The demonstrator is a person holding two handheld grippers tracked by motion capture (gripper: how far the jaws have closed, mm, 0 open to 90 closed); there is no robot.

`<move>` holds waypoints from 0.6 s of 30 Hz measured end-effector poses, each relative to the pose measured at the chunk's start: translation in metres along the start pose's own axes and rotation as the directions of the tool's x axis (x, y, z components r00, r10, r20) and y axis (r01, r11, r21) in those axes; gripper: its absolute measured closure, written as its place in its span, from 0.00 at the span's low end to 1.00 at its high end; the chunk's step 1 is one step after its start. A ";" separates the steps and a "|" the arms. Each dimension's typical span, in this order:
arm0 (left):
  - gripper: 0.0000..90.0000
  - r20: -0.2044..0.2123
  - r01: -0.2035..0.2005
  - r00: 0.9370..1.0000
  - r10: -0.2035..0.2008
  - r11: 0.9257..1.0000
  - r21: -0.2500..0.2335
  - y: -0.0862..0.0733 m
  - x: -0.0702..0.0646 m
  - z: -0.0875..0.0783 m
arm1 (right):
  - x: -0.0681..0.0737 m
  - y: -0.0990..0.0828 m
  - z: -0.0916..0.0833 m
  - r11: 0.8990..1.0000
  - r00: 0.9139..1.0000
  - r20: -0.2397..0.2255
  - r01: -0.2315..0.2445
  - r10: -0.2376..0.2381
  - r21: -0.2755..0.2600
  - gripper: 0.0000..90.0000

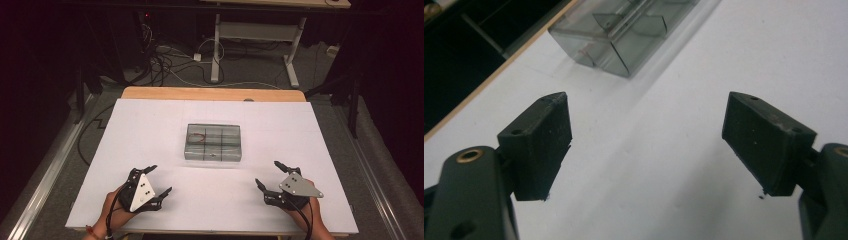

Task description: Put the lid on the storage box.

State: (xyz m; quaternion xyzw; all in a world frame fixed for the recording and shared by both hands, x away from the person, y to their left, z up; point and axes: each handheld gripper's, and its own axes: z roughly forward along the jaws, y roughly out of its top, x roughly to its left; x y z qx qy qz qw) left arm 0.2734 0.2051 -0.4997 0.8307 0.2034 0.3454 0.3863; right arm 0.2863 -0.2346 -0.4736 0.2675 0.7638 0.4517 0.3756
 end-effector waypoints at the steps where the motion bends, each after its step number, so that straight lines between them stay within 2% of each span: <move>1: 0.21 -0.003 0.005 1.000 -0.005 1.000 0.010 -0.003 0.000 -0.001 | 0.000 -0.001 -0.001 1.000 1.000 0.001 -0.001 0.001 -0.001 0.22; 3: 0.21 -0.002 0.028 1.000 -0.028 0.999 0.029 -0.008 0.001 -0.001 | 0.001 -0.004 -0.002 1.000 1.000 0.005 -0.009 0.009 -0.002 0.22; 7: 0.21 0.014 0.069 0.997 -0.070 0.997 0.034 -0.014 0.002 -0.001 | 0.006 -0.009 -0.003 1.000 1.000 0.004 0.017 -0.017 0.003 0.22; 9: 0.21 0.006 0.057 0.998 -0.057 0.997 0.044 -0.013 0.001 0.000 | 0.008 -0.010 -0.002 1.000 1.000 0.001 0.024 -0.024 0.005 0.22; 14: 0.21 0.012 0.057 0.998 -0.058 0.998 0.033 -0.011 0.002 0.001 | 0.010 -0.013 -0.002 0.999 0.999 0.000 0.036 -0.036 0.009 0.22; 18: 0.21 0.010 0.045 0.999 -0.045 0.998 0.036 -0.012 0.000 0.000 | 0.011 -0.013 -0.003 1.000 1.000 -0.002 0.030 -0.030 0.007 0.22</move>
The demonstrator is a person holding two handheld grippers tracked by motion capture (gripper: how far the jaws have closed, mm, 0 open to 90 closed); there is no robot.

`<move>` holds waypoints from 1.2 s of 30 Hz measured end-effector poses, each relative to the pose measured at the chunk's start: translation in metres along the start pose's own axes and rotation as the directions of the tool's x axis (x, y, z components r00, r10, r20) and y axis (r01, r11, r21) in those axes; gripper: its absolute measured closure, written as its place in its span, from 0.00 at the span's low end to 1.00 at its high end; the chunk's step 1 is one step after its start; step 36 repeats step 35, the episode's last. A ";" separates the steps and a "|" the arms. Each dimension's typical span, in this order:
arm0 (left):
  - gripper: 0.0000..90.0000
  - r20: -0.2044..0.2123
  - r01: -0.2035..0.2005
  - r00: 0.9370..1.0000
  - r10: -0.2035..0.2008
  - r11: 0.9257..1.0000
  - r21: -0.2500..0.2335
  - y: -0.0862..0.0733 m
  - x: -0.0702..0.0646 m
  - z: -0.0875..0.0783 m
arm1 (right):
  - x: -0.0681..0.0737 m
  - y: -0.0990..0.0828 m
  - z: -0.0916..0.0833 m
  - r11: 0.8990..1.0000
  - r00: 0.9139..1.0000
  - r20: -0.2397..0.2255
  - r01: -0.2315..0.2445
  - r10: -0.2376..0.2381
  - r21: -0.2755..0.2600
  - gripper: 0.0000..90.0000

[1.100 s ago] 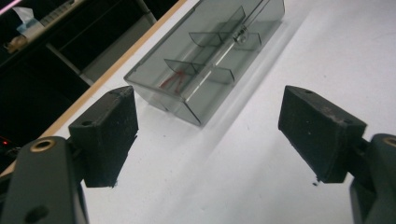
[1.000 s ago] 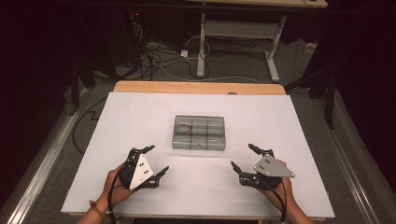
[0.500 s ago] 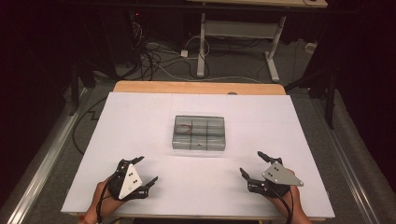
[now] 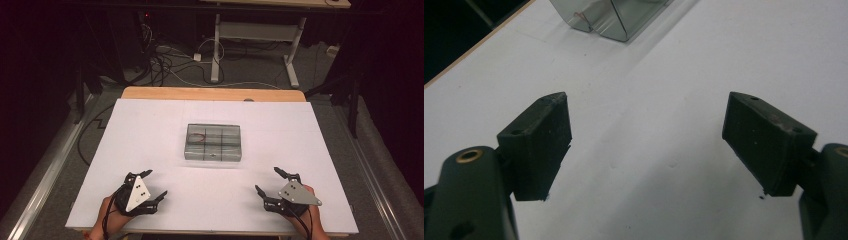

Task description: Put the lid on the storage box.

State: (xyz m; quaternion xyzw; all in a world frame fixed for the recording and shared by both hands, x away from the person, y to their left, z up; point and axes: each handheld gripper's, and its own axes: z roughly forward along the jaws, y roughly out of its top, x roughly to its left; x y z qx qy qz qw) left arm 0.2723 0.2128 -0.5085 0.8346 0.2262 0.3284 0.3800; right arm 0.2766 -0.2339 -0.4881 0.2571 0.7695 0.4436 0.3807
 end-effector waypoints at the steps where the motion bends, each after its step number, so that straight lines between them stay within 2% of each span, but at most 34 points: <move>1: 0.21 0.002 0.006 1.000 -0.006 1.000 -0.008 0.001 0.000 -0.001 | 0.001 0.000 0.000 1.000 1.000 0.000 0.003 -0.003 0.000 0.22; 8: 0.21 0.001 -0.002 1.000 0.002 1.000 -0.003 0.002 0.002 -0.002 | 0.006 0.002 -0.001 1.000 1.000 -0.005 0.025 -0.025 -0.005 0.22; 15: 0.21 0.002 0.009 1.000 -0.009 1.000 0.001 0.001 0.005 -0.001 | 0.004 0.001 -0.001 1.000 1.000 -0.004 0.022 -0.022 -0.004 0.22; 36: 0.21 0.002 0.005 1.000 -0.005 1.000 0.016 0.003 0.007 0.001 | 0.004 0.001 -0.003 1.000 1.000 0.008 0.027 -0.026 -0.014 0.22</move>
